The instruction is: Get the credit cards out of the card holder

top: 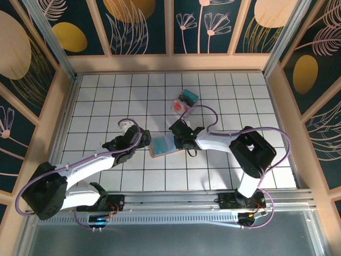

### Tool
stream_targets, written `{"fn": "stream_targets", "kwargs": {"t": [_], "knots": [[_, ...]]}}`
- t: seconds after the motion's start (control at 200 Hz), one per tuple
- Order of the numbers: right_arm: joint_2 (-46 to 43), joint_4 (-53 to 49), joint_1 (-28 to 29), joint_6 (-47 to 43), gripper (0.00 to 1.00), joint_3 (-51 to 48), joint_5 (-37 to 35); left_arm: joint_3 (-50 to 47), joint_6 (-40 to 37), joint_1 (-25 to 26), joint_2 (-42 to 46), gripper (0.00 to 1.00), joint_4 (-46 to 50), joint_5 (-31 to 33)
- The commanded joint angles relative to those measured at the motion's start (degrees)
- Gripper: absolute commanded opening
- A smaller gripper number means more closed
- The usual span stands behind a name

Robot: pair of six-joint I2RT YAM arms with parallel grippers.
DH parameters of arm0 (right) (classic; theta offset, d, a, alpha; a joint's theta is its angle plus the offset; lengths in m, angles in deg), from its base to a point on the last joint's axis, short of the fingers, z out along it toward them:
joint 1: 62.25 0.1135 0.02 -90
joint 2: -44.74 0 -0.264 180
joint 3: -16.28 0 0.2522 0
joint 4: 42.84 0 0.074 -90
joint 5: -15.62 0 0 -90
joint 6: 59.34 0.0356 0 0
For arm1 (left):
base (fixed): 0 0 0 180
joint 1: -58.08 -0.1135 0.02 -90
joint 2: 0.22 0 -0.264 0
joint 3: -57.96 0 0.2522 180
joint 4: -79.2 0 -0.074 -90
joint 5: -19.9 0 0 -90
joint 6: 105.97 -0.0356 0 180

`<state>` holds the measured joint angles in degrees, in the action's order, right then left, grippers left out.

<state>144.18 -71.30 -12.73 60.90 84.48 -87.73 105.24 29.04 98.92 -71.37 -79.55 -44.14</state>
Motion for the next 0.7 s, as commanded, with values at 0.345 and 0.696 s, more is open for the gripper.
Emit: {"fn": "stream_targets", "kwargs": {"t": [0.345,0.696], "knots": [[-10.19,-3.26,-0.14,0.33,0.41,4.06,2.77,-1.87,9.20,5.00,-5.35,0.99,1.49,3.53],[-5.05,3.14,-0.47,1.04,0.31,5.42,20.08,-3.04,12.31,5.72,-10.45,0.99,-3.52,0.55]]}}
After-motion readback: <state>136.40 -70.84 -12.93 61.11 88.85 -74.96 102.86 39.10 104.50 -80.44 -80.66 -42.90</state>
